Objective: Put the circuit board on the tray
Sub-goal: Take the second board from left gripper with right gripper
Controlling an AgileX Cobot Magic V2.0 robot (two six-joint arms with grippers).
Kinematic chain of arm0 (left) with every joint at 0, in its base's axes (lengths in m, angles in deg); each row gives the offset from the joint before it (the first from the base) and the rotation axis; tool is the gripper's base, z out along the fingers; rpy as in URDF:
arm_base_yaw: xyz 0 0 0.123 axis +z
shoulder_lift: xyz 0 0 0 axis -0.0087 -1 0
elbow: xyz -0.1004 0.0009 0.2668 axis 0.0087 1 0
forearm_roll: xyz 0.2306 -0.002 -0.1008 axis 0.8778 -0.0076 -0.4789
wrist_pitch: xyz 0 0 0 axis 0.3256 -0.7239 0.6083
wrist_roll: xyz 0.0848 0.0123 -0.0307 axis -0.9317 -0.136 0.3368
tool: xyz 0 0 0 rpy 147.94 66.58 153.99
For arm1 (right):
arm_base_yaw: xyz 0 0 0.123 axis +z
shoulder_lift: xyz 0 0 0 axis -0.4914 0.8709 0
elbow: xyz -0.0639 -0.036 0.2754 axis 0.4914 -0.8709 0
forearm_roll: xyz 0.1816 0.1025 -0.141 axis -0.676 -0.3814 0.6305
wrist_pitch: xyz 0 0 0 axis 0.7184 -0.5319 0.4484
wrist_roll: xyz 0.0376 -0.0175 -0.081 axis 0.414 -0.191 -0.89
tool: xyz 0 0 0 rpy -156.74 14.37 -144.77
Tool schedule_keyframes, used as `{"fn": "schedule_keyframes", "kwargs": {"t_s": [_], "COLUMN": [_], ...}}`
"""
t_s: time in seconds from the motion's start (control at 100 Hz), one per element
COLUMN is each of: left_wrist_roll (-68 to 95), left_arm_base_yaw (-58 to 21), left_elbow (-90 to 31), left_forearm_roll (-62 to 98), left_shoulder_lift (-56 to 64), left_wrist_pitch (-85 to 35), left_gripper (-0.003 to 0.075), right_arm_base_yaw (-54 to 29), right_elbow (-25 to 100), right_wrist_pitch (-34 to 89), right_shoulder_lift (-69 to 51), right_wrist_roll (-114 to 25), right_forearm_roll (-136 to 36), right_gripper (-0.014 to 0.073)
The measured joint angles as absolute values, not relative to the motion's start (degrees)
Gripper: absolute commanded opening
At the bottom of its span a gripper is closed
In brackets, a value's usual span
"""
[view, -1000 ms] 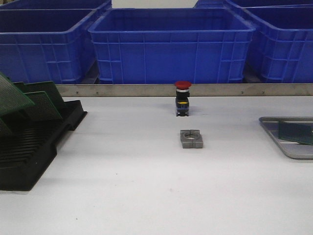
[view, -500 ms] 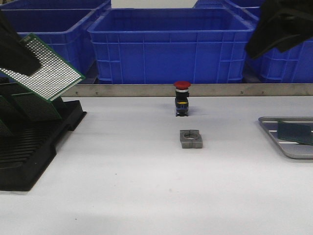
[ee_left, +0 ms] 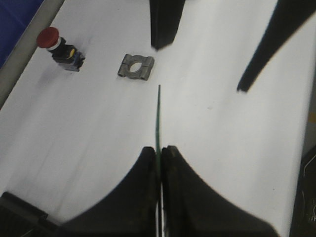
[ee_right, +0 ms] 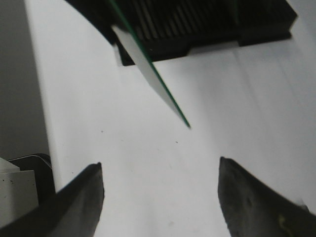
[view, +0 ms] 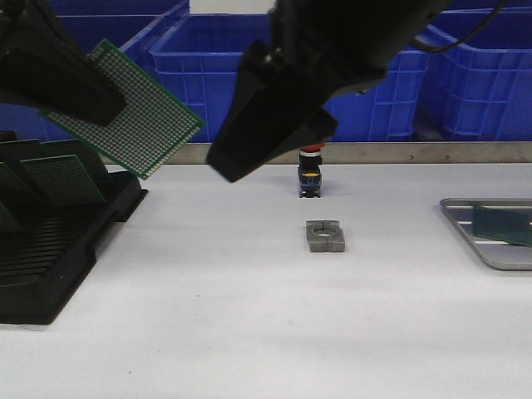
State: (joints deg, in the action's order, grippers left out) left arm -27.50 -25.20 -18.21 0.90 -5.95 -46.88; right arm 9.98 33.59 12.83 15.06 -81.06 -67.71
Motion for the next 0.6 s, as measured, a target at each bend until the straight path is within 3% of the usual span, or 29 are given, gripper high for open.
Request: {"fn": "schedule_keyframes", "kwargs": {"t_s": [0.26,0.33,0.48,0.6], "left_wrist_roll": [-28.2,-28.3,-28.6,-29.9], "left_arm_base_yaw": [-27.3,-27.3,-27.4,-27.4], "left_elbow": [-18.2,-18.2,-18.2,-18.2], "left_forearm_roll": [0.5,0.3,0.0,0.7], "left_shoulder_lift": [-6.0,-6.4,-7.7,-7.9], "left_wrist_pitch": [-47.3,-47.3,-47.7,-47.9], "left_gripper": [-0.002,-0.002,-0.002,0.0042], "right_arm_base_yaw": [14.7,15.3,15.5,15.5], "right_elbow": [33.6,33.6,33.6,33.5], "right_wrist_pitch": [18.6,19.5,21.6,20.6], "right_shoulder_lift": [17.9,18.3,18.6,18.6], "right_wrist_roll": [-84.2,-84.3,-84.6,-86.2], "right_forearm_roll": [-70.0,-70.1,-70.6,-69.9], "right_gripper": [0.0472,0.0346,-0.0071,-0.0069]}}
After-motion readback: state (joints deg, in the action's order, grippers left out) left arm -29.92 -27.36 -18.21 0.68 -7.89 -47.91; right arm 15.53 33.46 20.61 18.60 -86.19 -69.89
